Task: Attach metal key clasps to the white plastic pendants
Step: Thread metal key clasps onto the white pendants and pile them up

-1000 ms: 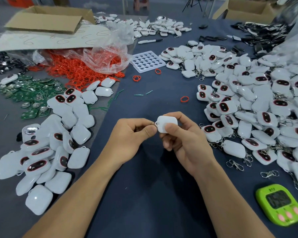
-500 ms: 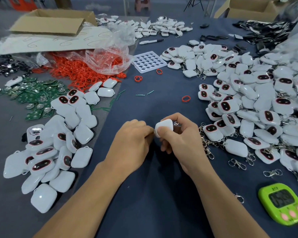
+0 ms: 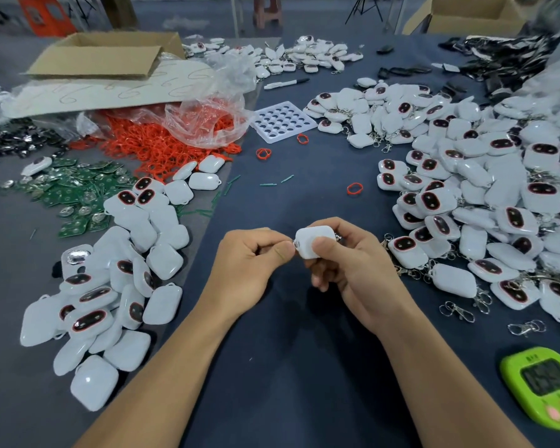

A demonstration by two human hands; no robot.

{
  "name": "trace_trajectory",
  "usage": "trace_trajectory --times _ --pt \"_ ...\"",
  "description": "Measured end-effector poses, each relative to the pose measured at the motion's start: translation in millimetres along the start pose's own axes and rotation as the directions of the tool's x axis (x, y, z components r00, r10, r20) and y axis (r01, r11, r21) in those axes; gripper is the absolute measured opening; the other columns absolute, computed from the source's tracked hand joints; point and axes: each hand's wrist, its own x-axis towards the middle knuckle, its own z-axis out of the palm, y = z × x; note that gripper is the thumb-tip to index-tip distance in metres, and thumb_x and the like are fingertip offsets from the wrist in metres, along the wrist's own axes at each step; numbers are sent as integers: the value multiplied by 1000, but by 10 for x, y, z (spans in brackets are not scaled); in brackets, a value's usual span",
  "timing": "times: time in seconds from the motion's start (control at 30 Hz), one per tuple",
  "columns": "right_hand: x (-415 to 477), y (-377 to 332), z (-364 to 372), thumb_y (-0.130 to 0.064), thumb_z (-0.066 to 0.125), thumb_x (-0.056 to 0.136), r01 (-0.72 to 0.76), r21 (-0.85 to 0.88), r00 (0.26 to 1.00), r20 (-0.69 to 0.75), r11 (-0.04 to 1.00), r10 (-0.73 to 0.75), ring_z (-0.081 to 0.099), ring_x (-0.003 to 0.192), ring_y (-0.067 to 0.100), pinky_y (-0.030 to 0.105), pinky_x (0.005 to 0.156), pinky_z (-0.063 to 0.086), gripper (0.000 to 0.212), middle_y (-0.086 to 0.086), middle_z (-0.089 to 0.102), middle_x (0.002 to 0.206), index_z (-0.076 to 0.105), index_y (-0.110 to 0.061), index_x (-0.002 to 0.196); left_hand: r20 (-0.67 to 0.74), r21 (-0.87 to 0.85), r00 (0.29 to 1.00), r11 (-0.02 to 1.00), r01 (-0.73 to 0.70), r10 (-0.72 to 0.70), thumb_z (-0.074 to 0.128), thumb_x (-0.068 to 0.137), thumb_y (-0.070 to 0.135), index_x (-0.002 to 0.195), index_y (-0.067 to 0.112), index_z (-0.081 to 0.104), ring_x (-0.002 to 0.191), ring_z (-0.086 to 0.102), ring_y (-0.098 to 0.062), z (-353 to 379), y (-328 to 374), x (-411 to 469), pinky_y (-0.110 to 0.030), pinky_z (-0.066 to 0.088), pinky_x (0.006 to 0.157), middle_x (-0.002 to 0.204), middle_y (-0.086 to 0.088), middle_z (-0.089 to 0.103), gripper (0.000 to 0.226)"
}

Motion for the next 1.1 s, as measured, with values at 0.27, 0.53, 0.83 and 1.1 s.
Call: trace_trajectory --times 0.27,0.53,0.83,1.1 --pt "-23 55 44 -17 70 80 63 -222 990 -108 973 -89 57 47 22 29 43 43 9 11 69 70 67 -13 87 50 681 964 697 -224 262 64 87 12 69 13 70 65 46 -20 134 -7 -102 -25 25 63 61 2 50 19" --pt "5 -33 -22 0 58 100 -40 18 996 -83 999 42 62 51 21 26 47 49 13 14 69 73 69 -8 100 -182 433 983 900 43 40 77 80 29 99 41 75 67 53 -9 100 -21 -32 -21 38 65 69 12 57 22" --pt "25 -274 -387 5 58 89 132 755 990 -62 643 -130 70 121 20 26 87 59 52 5 71 131 63 -3 141 -247 364 963 910 197 -109 65 83 20 103 43 72 74 58 -3 76 -79 -14 -24 47 72 74 22 62 31" --pt "-34 9 -96 12 55 82 23 59 949 312 998 -40 66 126 19 31 103 53 61 6 71 135 72 -22 129 -224 649 968 758 66 108 65 88 31 97 35 75 79 55 -13 65 -50 8 -30 32 77 75 14 63 14"
